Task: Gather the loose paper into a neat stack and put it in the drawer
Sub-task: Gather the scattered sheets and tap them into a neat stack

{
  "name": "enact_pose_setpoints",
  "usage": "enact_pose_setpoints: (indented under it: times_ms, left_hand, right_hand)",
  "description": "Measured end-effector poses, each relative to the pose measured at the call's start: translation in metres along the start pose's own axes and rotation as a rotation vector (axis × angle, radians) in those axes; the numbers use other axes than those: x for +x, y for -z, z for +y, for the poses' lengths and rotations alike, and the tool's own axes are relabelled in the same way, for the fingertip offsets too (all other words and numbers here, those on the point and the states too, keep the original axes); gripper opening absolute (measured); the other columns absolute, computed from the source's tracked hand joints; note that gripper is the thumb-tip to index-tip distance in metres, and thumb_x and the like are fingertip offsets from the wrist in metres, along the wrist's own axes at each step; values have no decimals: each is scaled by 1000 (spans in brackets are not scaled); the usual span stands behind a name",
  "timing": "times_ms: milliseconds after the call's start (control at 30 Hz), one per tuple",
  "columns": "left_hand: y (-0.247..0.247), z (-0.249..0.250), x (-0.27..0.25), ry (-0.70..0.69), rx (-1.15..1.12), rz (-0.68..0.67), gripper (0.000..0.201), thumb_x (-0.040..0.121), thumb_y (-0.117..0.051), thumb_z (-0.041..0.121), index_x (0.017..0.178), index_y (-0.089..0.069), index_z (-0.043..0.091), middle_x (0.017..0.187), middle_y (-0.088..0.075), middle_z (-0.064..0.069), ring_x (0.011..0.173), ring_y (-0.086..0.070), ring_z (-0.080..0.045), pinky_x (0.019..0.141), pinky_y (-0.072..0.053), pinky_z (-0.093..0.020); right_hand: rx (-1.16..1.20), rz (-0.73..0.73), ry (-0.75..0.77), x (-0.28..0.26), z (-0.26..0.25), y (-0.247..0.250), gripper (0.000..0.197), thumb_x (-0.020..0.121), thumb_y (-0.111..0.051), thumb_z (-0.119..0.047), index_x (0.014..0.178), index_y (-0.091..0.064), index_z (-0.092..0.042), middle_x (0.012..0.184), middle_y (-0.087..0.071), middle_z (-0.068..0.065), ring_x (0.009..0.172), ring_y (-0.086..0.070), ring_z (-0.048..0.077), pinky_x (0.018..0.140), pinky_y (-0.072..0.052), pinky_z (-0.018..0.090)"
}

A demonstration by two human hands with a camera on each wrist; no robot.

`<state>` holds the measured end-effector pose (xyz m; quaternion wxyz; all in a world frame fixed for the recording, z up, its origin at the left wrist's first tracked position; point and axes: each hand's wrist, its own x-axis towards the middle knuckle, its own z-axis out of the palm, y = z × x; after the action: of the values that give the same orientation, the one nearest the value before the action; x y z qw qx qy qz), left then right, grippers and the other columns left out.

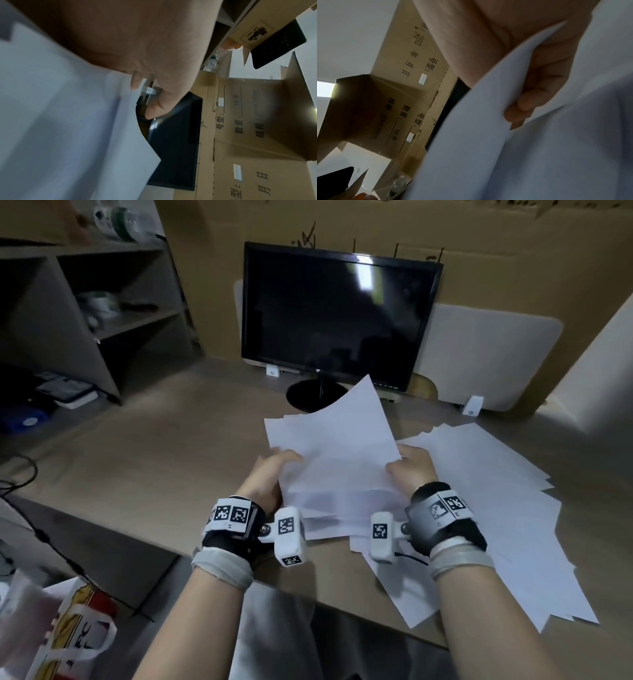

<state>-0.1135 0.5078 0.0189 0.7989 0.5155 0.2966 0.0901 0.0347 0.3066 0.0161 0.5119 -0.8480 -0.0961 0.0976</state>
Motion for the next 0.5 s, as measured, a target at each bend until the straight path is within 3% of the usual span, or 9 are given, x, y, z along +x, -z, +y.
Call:
enact_pose_setpoints:
  times_ms: [100,167,233,300,333,433,500]
  left_hand:
    - [-1,1,10,-9,21,77,78,75,-83,25,139,-39,11,129,-63,-12,109,-69,-33,88,-59,-51]
    - [-1,0,16,28,104,93,92,64,-87,38,139,-43,8,127,-66,-13,105,-71,-34,83,-61,-49]
    - [-1,-1,26,24,207,74,94,58,-89,44,136,-52,7,126,-70,-12,106,-72,-33,93,-58,-50]
    - [-10,8,15,7,321,44,71,71,-86,39,130,-61,7,123,-72,-9,110,-70,-31,103,-52,-49]
    - [-14,12,10,7,365,34,54,82,-81,33,126,-64,7,121,-72,-8,111,-69,-30,106,-50,-48]
    - [-23,16,6,43,376,9,35,93,-72,24,124,-65,9,118,-73,-9,110,-69,-32,104,-51,-46]
    - [-26,9,7,53,352,6,31,94,-70,13,123,-64,3,117,-73,-16,108,-70,-36,98,-55,-48]
  right_hand:
    - [-102,-133,27,2,-4,-3,24,78,-49,9,90,-69,5,81,-62,3,76,-56,19,65,-40,25]
    - [-145,-213,-8,-1,-8,-7,31,81,-48,6,93,-72,-10,88,-67,2,85,-63,26,68,-45,26]
    - [-228,-240,-52,0,-4,-11,30,75,-52,-17,98,-69,-26,99,-68,-2,106,-60,34,82,-45,33]
    - [-353,-231,-101,0,-3,-8,55,72,-56,-41,126,-59,-31,124,-62,-1,124,-44,36,87,-36,39]
    - [-380,-204,-137,-3,-6,-6,67,76,-60,-46,139,-49,-27,135,-54,1,130,-38,36,88,-34,39]
    - [-162,-134,-202,-4,-7,2,91,85,-73,-37,155,-22,-12,155,-36,5,142,-32,32,109,-35,38]
    - [-26,-138,-205,-6,-5,8,96,85,-76,-31,157,-17,-9,159,-29,7,143,-34,27,115,-33,37]
